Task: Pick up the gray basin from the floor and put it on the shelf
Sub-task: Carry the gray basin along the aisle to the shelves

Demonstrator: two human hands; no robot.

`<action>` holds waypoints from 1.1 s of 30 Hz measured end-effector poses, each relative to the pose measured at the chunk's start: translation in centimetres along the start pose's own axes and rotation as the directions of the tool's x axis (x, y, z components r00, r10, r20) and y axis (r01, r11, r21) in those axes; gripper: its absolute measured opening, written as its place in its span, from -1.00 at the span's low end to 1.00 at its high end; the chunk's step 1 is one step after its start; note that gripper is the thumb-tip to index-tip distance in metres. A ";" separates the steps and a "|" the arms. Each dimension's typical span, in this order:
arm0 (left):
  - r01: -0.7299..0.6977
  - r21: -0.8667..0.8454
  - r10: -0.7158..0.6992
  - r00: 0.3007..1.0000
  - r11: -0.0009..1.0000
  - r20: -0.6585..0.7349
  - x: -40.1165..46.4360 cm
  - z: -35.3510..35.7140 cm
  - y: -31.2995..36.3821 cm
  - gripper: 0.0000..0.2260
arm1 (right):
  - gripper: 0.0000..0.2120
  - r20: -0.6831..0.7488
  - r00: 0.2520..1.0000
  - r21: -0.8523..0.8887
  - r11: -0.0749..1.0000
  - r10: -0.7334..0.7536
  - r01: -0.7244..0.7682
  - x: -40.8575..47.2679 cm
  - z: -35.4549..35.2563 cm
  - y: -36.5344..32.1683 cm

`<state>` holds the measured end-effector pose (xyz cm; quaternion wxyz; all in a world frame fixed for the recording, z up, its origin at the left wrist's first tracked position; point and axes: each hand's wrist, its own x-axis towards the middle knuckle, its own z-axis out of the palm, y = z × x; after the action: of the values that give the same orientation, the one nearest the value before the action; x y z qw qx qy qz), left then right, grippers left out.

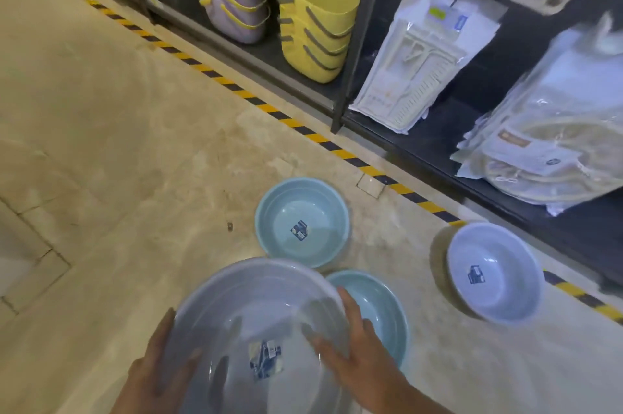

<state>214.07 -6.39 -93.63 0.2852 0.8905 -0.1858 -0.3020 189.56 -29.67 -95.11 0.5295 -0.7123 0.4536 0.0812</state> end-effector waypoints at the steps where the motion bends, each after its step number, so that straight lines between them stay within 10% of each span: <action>1: -0.033 -0.018 0.034 0.998 0.999 0.054 0.4 0.2 1.6 -0.04 | -0.14 -0.017 1.000 0.010 1.000 -0.008 0.008 0.0 -1.9 -0.6; 12: -0.086 -0.085 0.091 0.994 0.993 0.061 13.8 3.9 13.9 -0.26 | -0.05 -0.183 0.983 -0.010 1.000 -0.005 0.003 10.3 -14.4 -3.9; 33: -0.177 0.021 0.177 0.984 0.984 0.003 40.1 24.0 2.3 -0.12 | -0.17 -0.172 0.981 -0.072 0.994 -0.088 0.076 41.1 -8.0 11.2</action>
<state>228.27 -37.81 -125.27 0.3013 0.8731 -0.2678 -0.2740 202.12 -59.69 -123.81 0.4670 -0.7516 0.4658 0.0113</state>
